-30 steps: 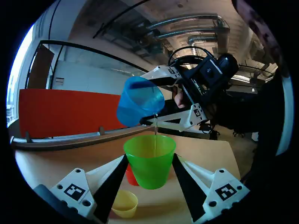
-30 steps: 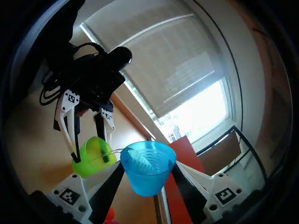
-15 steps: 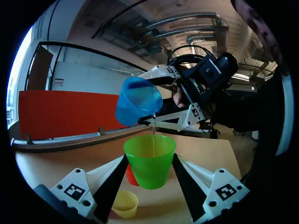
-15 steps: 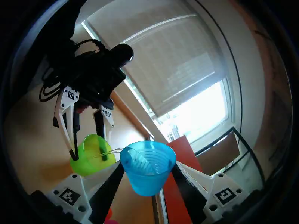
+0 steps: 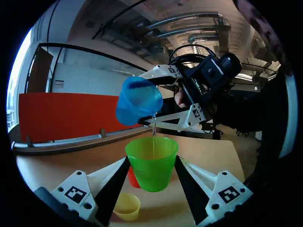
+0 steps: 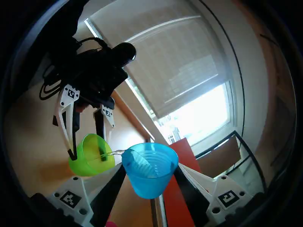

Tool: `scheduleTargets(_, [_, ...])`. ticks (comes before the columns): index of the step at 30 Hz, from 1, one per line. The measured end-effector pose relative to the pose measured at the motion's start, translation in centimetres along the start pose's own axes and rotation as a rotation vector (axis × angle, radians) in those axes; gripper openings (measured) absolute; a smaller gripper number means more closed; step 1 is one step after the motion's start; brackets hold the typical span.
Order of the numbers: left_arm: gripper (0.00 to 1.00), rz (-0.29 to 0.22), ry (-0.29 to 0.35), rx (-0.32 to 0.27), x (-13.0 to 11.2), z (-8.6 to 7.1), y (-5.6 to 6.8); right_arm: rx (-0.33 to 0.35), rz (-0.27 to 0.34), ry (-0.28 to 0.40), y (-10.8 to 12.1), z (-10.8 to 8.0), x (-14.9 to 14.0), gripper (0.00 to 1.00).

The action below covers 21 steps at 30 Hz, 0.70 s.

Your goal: Pour water

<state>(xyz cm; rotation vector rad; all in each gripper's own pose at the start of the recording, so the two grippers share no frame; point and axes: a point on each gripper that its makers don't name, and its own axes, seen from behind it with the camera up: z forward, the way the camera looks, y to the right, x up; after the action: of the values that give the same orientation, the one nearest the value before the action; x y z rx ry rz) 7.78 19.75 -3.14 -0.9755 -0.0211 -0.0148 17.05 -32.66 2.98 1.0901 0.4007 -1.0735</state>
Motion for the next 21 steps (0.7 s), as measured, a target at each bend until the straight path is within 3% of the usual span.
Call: scheduleTargets(21, [0.84,0.013,-0.002,0.004,0.15,0.07,0.04,-0.011,-0.034,-0.001,0.53,-0.22,0.29,0.89])
